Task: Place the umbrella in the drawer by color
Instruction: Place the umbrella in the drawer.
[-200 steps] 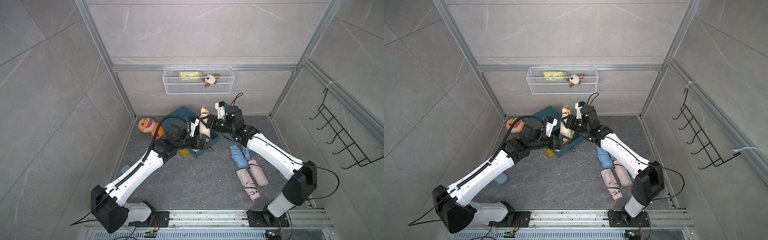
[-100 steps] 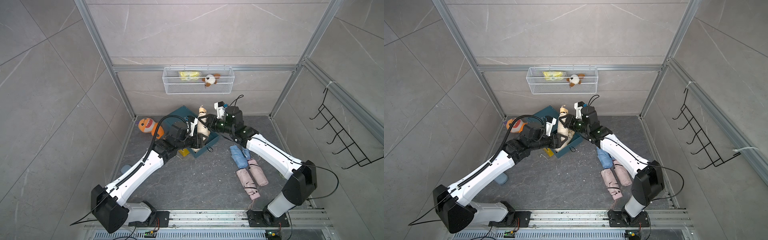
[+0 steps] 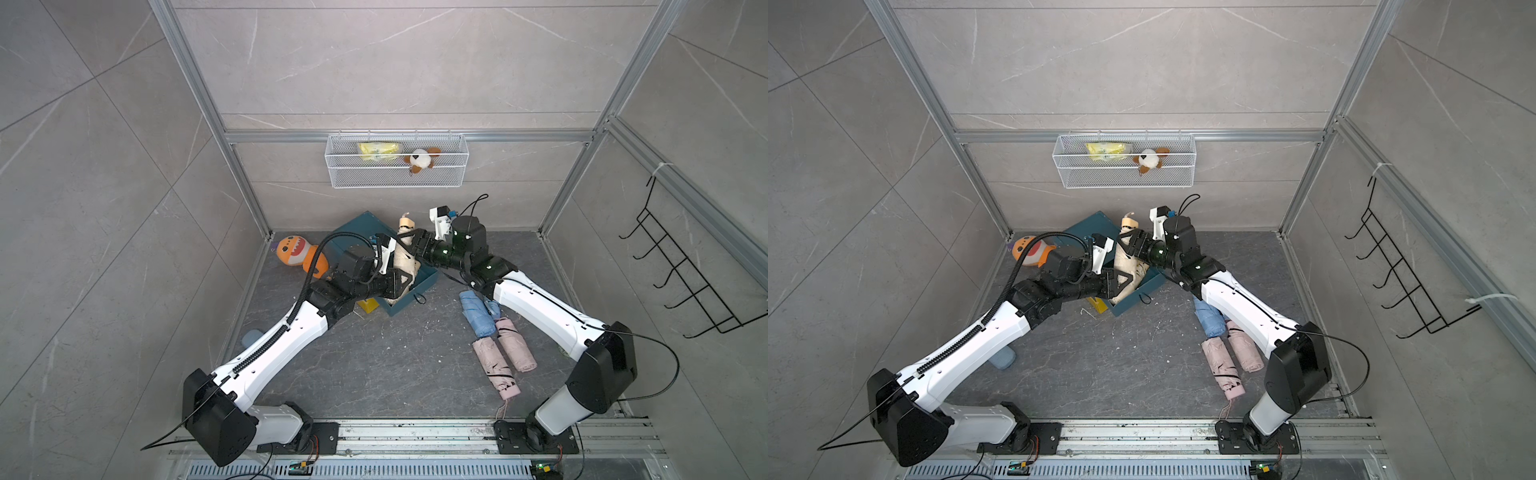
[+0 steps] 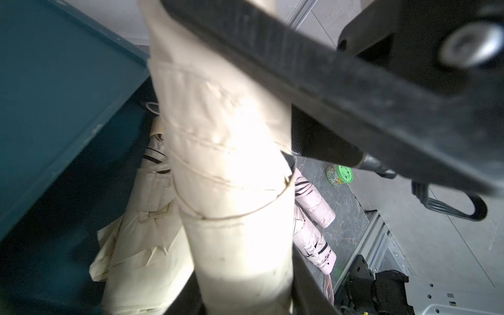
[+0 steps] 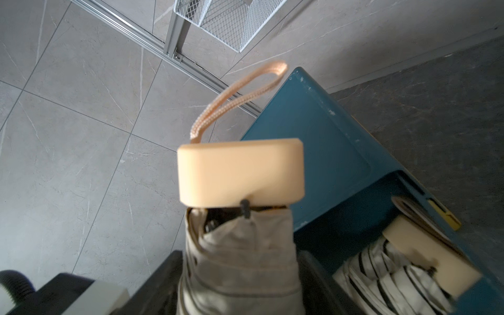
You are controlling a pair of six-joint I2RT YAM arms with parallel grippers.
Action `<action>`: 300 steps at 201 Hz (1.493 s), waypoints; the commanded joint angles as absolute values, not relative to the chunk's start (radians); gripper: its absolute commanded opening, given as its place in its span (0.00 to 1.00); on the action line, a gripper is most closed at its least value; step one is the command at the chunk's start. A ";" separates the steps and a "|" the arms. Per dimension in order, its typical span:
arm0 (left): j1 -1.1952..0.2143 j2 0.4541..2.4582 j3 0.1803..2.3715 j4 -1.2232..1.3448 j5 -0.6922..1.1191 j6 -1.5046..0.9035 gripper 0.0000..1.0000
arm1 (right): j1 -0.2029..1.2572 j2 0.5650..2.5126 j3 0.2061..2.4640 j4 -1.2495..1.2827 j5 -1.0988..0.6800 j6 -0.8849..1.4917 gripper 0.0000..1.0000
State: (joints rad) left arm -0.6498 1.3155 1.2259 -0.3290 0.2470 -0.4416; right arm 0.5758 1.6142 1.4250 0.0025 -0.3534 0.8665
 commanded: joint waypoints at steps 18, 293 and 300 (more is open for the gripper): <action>-0.606 1.292 1.251 -0.308 0.365 -0.435 0.24 | 0.511 1.485 1.307 0.048 -0.381 0.820 0.80; -0.502 1.365 1.334 -0.365 0.890 -0.466 0.26 | 0.428 1.574 1.250 0.334 -0.715 0.899 0.79; -0.501 1.365 1.335 -0.365 0.892 -0.465 0.26 | 0.429 1.579 1.250 0.342 -0.719 0.905 0.79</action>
State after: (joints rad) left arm -0.5014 1.3697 1.2770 -0.4213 0.8169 -0.4717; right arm 0.4313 1.5566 1.2186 0.2951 -0.6983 0.8753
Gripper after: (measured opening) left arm 0.340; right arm 0.794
